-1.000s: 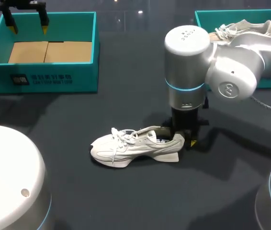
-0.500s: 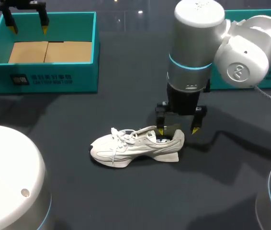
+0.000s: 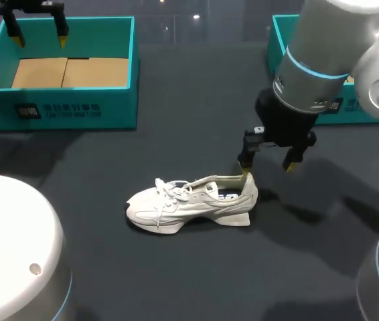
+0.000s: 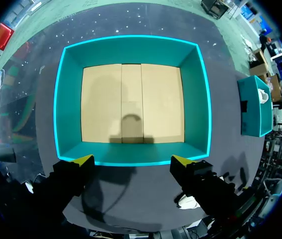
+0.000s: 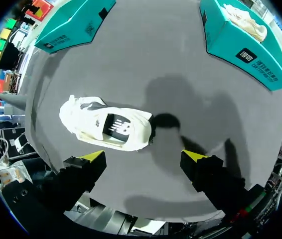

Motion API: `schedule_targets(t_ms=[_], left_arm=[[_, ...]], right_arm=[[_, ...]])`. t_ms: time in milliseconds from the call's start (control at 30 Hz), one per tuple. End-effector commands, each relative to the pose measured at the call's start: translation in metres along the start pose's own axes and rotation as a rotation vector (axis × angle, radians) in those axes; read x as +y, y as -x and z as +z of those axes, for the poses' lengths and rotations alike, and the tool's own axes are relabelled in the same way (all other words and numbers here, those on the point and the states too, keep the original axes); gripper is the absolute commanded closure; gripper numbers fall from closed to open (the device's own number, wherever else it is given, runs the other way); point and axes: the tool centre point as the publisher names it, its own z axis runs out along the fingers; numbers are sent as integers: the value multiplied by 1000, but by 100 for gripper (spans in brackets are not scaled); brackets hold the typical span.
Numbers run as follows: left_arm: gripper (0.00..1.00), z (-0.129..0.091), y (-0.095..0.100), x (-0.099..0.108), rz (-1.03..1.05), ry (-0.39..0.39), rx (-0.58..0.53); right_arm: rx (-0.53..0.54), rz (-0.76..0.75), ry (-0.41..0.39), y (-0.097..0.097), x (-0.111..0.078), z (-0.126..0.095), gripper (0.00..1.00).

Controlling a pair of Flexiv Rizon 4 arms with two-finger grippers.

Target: Take the shoe out of the shoebox, open the shoe tongue, remove and reinsert the insole, then place the shoe into the shoebox

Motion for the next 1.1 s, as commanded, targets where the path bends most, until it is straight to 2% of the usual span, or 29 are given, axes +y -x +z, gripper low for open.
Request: schedule_targets(t_ms=[33,100,200,600,633,767,833,900,967,1100], left_arm=[[0,0,0,0,0,0,0],[0,0,0,0,0,0,0],[0,0,0,0,0,0,0],[0,0,0,0,0,0,0],[0,0,0,0,0,0,0],[0,0,0,0,0,0,0],[0,0,0,0,0,0,0],[0,0,0,0,0,0,0],[0,0,0,0,0,0,0],[0,0,0,0,0,0,0]], right_arm=[[262,-232,109,26,-11,-3,0],[341,-366,141,38,-13,-7,0],[495,-731,143,52,-18,-6,0],[495,-731,143,52,-18,-6,0],[473,-779,190,55,-18,-4,0],[512,-992,401,74,-25,10,0],[524,-1023,498,85,-27,17,0],[531,-1022,555,95,-28,25,0],[569,-1046,544,106,-29,32,0],[569,-1046,544,106,-29,32,0]])
